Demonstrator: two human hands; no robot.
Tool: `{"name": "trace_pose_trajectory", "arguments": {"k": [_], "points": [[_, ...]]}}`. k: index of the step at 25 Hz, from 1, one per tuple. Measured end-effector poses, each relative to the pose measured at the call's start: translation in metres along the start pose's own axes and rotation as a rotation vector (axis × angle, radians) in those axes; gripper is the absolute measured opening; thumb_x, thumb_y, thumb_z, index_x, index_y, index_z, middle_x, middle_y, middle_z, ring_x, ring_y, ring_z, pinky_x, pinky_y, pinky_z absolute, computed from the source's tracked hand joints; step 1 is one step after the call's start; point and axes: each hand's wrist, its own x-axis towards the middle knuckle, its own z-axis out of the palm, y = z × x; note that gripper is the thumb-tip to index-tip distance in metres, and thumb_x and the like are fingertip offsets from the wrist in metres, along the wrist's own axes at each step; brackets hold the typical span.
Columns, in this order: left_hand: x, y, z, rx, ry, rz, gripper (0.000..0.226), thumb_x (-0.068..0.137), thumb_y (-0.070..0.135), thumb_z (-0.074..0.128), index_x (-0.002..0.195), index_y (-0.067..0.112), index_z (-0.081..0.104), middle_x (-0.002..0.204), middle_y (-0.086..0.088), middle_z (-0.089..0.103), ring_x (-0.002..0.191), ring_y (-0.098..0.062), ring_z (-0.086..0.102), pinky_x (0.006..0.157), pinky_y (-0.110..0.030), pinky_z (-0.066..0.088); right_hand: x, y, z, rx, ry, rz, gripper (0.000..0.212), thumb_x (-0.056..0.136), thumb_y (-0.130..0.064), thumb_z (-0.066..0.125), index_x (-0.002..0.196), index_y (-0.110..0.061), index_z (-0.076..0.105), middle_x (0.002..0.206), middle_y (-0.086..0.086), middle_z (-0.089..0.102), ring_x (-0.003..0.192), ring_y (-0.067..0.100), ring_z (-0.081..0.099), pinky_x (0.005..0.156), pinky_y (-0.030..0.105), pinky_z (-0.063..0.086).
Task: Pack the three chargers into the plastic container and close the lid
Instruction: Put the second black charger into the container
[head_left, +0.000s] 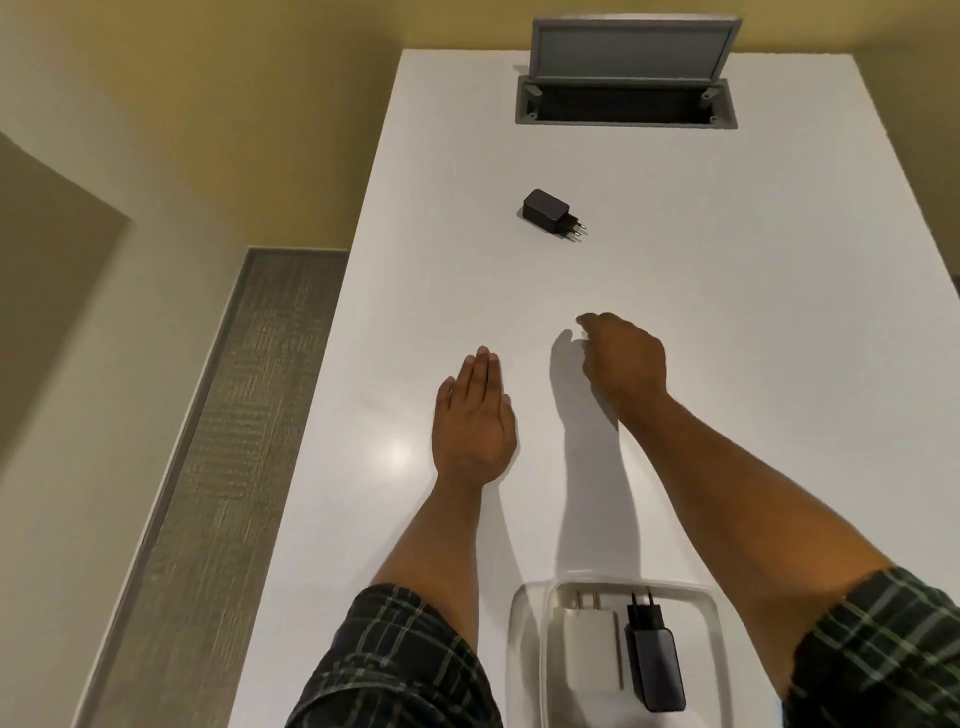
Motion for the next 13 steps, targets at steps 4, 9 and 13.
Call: {"name": "trace_pose_trajectory", "arguments": {"k": [4, 9, 13], "points": [[0.030, -0.003, -0.001, 0.005, 0.030, -0.010, 0.058, 0.103, 0.036, 0.025, 0.158, 0.019, 0.022, 0.166, 0.003, 0.024, 0.153, -0.017, 0.022, 0.121, -0.042, 0.023, 0.048, -0.007, -0.001, -0.013, 0.053, -0.026, 0.024, 0.096, -0.020, 0.057, 0.116, -0.009, 0.061, 0.109, 0.012, 0.065, 0.095, 0.036, 0.064, 0.070, 0.037, 0.051], [0.059, -0.004, 0.002, -0.002, 0.063, -0.027, 0.057, 0.104, 0.036, 0.023, 0.159, 0.022, 0.021, 0.166, 0.006, 0.022, 0.154, -0.016, 0.019, 0.121, -0.043, 0.022, 0.109, -0.011, 0.005, 0.014, -0.003, -0.032, 0.052, 0.087, -0.027, 0.071, 0.131, -0.009, 0.050, 0.127, 0.017, 0.055, 0.109, 0.039, 0.058, 0.074, 0.041, 0.047], [0.080, -0.003, 0.002, -0.005, 0.099, -0.056, 0.055, 0.104, 0.036, 0.023, 0.158, 0.023, 0.023, 0.165, 0.007, 0.024, 0.154, -0.015, 0.020, 0.122, -0.042, 0.021, 0.154, -0.011, 0.012, 0.000, -0.035, -0.089, 0.081, 0.087, -0.029, 0.072, 0.153, -0.015, 0.028, 0.149, 0.019, 0.040, 0.125, 0.039, 0.049, 0.096, 0.048, 0.046]]}}
